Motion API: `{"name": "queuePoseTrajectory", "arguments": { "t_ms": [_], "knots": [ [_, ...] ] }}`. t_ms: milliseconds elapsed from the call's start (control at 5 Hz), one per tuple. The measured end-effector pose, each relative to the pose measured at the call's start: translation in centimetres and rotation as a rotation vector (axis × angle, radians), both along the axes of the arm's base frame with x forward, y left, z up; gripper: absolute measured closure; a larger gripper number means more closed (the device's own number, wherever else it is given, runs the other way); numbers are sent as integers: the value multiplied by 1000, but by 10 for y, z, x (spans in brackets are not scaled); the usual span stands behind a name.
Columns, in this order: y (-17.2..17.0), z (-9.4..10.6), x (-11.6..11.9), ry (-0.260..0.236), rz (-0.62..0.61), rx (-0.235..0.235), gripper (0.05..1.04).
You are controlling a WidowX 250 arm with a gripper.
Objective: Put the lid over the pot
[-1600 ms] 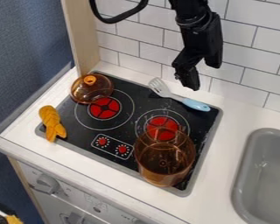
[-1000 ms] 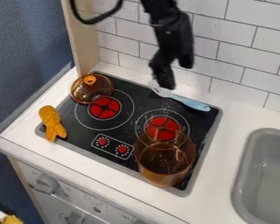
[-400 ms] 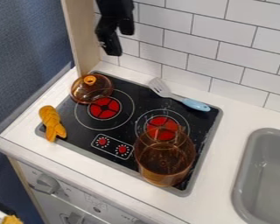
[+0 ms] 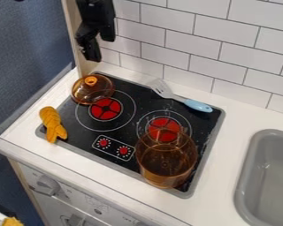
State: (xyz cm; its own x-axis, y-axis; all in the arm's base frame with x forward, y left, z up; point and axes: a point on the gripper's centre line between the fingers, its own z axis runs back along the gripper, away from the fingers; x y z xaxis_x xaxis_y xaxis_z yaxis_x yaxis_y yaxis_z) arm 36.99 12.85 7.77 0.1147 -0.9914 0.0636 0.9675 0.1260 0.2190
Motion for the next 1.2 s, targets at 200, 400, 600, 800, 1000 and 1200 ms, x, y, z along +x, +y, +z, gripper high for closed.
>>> {"name": "queuePoseTrajectory", "arguments": {
  "t_ms": [200, 400, 600, 800, 1000, 1200],
  "knots": [
    [6, -14, -11, 28, 15, 33, 83],
    [12, -18, -11, 5, 23, 61, 83],
    [13, -26, -10, -8, 18, 75, 83],
    [15, -42, -9, 7, 30, 73, 83],
    [17, -58, -11, 56, 38, 76, 83],
    [21, -67, -12, 92, 36, 86, 83]
  ]
}}
